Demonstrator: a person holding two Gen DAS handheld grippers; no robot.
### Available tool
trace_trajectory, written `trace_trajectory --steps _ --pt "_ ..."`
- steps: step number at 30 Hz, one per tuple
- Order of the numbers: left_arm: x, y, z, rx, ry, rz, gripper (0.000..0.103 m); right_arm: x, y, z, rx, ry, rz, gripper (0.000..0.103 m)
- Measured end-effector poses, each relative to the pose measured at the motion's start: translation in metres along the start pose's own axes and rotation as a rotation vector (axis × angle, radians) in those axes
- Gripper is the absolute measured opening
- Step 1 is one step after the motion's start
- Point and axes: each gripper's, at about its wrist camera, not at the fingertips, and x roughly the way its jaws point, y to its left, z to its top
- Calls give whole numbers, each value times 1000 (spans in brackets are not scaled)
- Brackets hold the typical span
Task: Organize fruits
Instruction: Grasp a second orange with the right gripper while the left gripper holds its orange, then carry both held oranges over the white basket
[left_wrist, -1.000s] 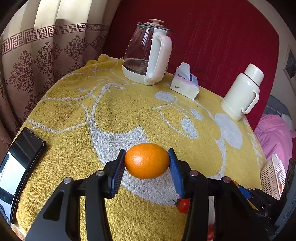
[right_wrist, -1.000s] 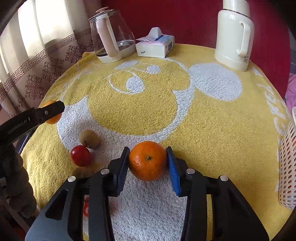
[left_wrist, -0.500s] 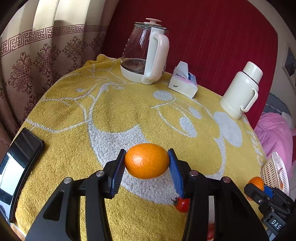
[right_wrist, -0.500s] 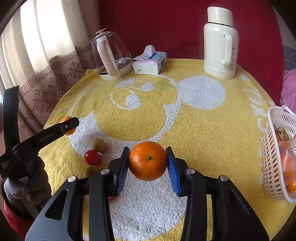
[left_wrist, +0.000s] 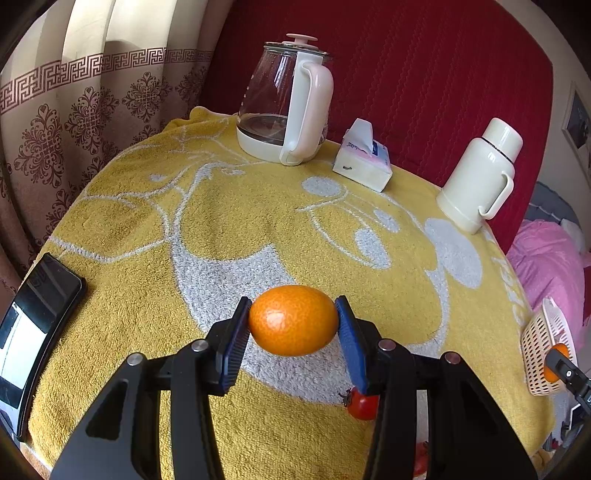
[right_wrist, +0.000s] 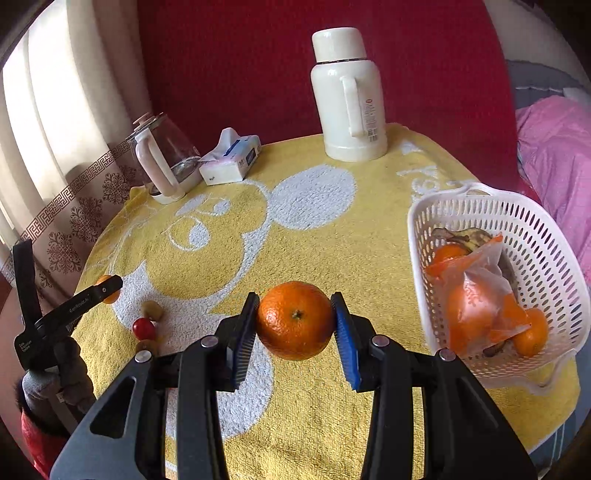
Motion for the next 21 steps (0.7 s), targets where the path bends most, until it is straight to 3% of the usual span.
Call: trace_trajectory --steps 4,7,21 --pt "0 -2 -1 6 1 -1 46 -15 -28 1 54 -30 -45 41" --pt "0 -2 -1 8 3 0 46 -25 -47 2 99 -36 1 40" --pt "0 -2 -1 8 1 -3 46 -55 -66 7 140 -117 -52 41"
